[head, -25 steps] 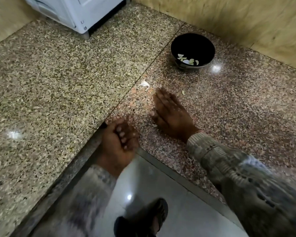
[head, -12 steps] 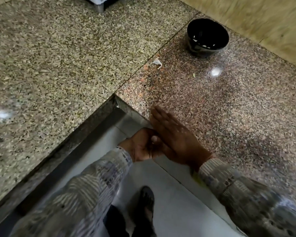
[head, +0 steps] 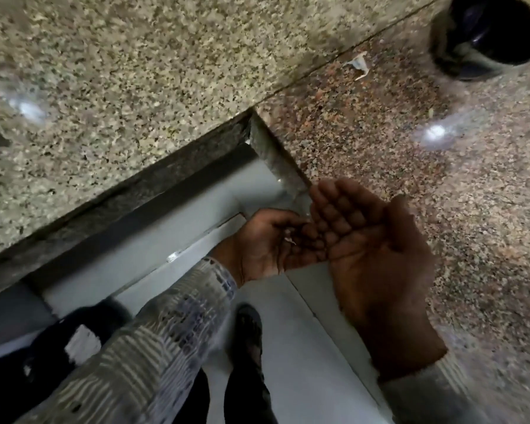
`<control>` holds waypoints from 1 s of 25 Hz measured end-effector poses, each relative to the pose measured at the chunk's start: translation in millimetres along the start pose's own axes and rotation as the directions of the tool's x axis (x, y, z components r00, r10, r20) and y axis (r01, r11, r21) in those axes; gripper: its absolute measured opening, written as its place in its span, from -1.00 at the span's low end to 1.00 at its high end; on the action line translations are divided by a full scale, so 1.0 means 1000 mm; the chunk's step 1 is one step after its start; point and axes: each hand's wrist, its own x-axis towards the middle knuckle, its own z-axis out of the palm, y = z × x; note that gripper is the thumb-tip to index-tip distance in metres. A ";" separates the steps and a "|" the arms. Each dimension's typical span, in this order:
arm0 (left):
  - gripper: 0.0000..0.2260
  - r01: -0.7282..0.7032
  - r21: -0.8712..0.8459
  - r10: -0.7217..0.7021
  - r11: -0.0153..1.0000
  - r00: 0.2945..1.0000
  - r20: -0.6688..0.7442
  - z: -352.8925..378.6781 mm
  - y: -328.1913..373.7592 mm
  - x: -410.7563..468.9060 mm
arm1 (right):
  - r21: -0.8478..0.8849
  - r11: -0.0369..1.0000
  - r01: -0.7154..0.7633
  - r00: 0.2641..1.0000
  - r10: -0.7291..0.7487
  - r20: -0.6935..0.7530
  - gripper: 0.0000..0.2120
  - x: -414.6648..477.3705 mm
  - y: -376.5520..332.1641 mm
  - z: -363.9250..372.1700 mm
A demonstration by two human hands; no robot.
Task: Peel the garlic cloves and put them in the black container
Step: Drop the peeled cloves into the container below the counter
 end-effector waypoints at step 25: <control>-0.56 -0.856 -0.479 0.111 0.196 0.505 -0.856 -0.584 -0.345 -0.186 | -0.939 0.281 -0.197 0.605 0.788 0.109 -0.68 -0.088 0.737 0.009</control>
